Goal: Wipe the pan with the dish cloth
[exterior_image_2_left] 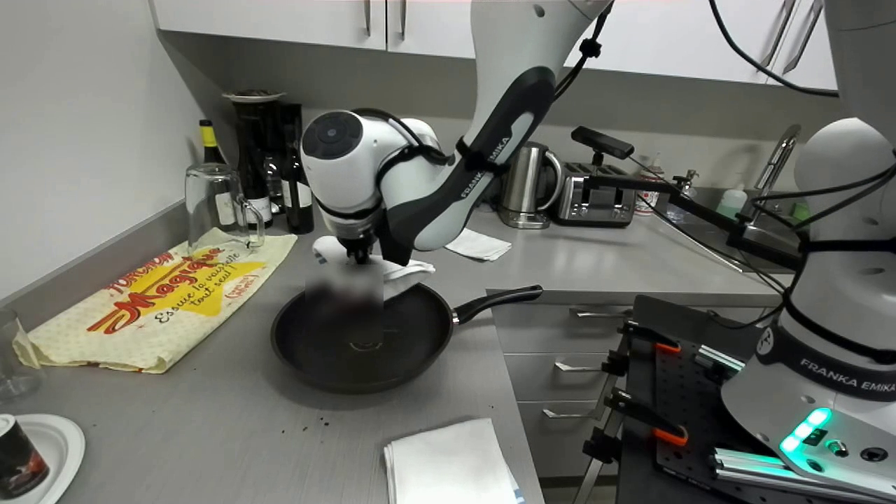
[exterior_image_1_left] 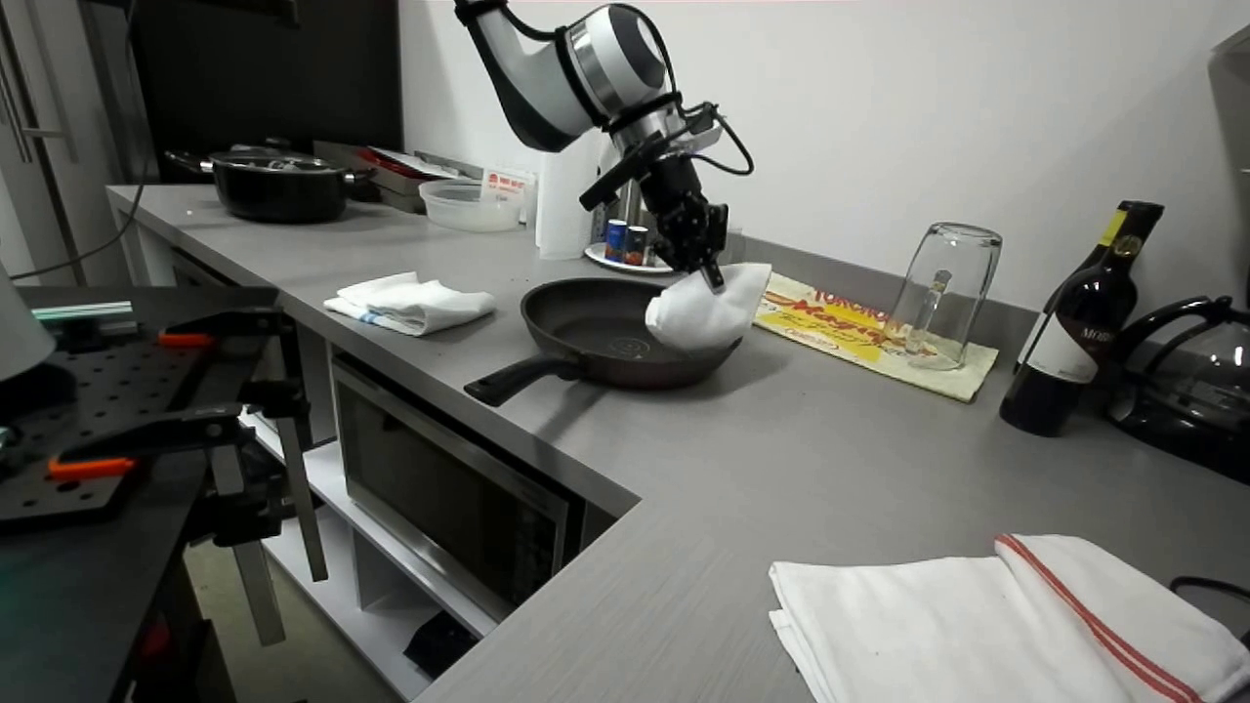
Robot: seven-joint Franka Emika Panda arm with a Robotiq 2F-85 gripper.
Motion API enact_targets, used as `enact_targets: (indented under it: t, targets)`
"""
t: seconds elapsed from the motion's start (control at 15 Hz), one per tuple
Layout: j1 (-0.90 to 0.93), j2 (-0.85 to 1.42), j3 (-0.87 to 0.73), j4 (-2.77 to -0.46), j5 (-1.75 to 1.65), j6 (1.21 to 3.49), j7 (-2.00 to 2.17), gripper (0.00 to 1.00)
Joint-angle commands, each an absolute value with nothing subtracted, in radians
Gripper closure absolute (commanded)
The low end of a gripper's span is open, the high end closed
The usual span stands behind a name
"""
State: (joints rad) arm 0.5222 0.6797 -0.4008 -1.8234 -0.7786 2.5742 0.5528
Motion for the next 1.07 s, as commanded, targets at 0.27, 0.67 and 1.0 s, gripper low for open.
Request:
enact_targets:
  t: [0.27,0.67,1.0]
  targets:
    - [0.434,0.345,-0.025,-1.937,-0.536,2.379,0.513,0.96]
    - [0.413,0.315,0.209,-1.936,-0.134,2.387,0.442,0.96]
    - [0.402,0.333,0.258,-1.991,0.030,2.418,0.394,0.96]
